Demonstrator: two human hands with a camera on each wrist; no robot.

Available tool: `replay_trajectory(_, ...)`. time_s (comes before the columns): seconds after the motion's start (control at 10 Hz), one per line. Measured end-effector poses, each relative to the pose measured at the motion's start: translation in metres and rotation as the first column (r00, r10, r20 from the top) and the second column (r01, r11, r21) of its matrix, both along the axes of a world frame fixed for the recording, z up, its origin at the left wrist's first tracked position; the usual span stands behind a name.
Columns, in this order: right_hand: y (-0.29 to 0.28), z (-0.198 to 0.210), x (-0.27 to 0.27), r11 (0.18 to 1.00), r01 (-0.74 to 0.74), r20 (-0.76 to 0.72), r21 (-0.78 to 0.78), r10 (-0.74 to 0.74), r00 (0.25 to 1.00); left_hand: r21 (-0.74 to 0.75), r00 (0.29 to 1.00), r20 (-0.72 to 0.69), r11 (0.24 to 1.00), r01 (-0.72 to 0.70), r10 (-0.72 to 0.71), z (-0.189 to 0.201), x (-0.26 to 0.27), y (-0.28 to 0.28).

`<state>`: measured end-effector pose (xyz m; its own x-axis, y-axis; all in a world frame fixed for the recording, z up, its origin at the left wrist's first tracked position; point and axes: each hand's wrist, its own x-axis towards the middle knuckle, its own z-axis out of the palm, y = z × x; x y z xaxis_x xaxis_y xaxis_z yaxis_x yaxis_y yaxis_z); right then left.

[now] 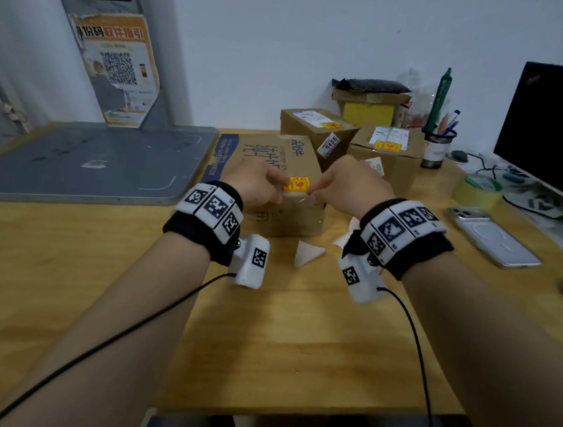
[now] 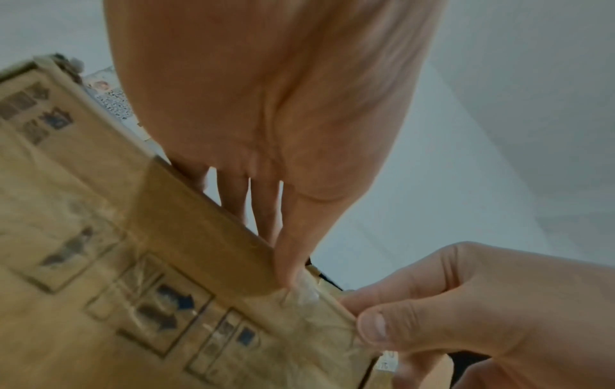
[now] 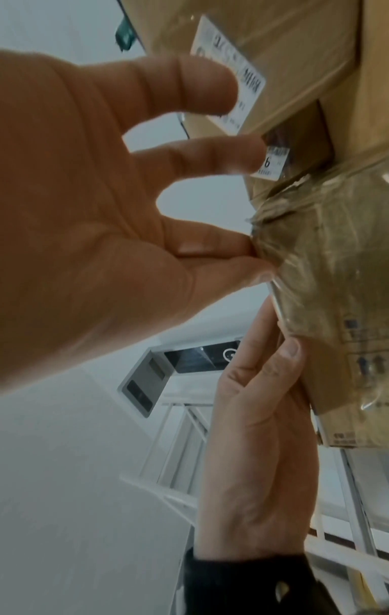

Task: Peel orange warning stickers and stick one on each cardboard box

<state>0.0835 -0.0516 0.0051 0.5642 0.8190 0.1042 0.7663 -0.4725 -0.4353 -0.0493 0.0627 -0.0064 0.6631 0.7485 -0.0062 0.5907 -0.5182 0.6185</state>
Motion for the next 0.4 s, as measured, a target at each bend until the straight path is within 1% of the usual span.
replay_trajectory(0.1, 0.005, 0.000, 0.008, 0.999, -0.036, -0.029, 0.004, 0.036, 0.999, -0.016, 1.000, 0.006, 1.000, -0.008, 0.008, 0.009, 0.006, -0.005)
replay_trajectory(0.2, -0.002, 0.013, 0.011, 0.994, -0.105, -0.083, -0.004, 0.104, 0.991, -0.078, 0.996, 0.090, 0.997, 0.000, 0.007, 0.028, 0.010, -0.015)
replay_trajectory(0.3, -0.011, 0.036, 0.012, 0.989, -0.133, -0.132, 0.056, 0.140, 0.981, -0.123, 0.964, 0.266, 0.992, 0.016, 0.017, 0.047, 0.010, -0.026)
replay_trajectory(0.4, -0.027, 0.059, 0.010, 0.969, -0.102, -0.161, 0.227, 0.140, 0.977, -0.134, 0.889, 0.458, 0.988, 0.075, -0.006, 0.062, 0.004, -0.034)
